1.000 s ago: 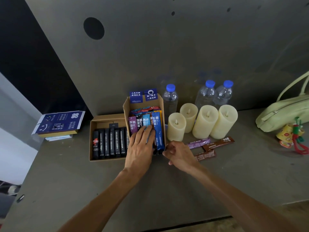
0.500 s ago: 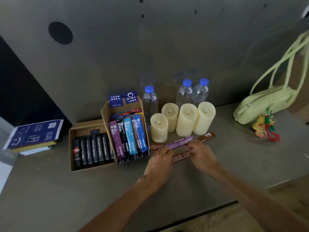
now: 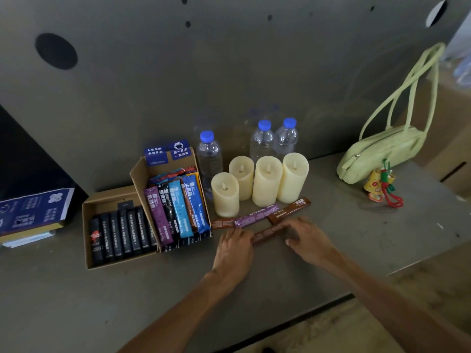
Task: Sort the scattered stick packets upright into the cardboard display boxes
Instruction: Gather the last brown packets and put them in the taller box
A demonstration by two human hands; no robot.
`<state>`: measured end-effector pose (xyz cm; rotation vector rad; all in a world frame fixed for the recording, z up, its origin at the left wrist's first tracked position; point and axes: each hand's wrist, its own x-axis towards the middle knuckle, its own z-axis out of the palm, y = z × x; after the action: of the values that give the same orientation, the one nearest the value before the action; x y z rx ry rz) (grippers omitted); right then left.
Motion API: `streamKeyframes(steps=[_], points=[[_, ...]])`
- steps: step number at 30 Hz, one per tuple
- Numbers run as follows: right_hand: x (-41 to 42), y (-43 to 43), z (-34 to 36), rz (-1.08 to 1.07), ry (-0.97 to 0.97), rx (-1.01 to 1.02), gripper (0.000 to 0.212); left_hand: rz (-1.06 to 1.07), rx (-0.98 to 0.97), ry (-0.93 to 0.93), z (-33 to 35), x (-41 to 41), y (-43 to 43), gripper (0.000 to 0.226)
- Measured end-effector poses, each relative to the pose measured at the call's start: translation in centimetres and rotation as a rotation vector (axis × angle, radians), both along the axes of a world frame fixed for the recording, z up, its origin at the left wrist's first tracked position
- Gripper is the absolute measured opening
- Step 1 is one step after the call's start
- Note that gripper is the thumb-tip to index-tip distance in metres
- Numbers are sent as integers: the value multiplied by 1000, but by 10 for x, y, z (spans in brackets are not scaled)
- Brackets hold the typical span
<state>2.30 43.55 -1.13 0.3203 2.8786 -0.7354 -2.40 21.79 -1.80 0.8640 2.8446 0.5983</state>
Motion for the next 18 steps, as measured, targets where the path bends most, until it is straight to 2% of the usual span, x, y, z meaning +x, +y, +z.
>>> streamKeyframes(steps=[3, 6, 7, 10, 12, 18], points=[[0, 8, 7, -46, 89, -73, 24, 79, 178, -296, 9, 4, 0, 19], [0, 8, 26, -142, 40, -460, 6, 144, 306, -479, 12, 8, -1, 26], [0, 8, 33, -174, 39, -584, 11, 158, 323, -507, 13, 9, -2, 27], [3, 5, 49, -225, 14, -771, 18, 187, 355, -570, 16, 13, -2, 27], [2, 3, 54, -227, 5, -830, 13, 193, 367, -582, 18, 17, -2, 26], [-6, -5, 61, -230, 66, -793, 9, 215, 416, -550, 28, 22, -6, 16]])
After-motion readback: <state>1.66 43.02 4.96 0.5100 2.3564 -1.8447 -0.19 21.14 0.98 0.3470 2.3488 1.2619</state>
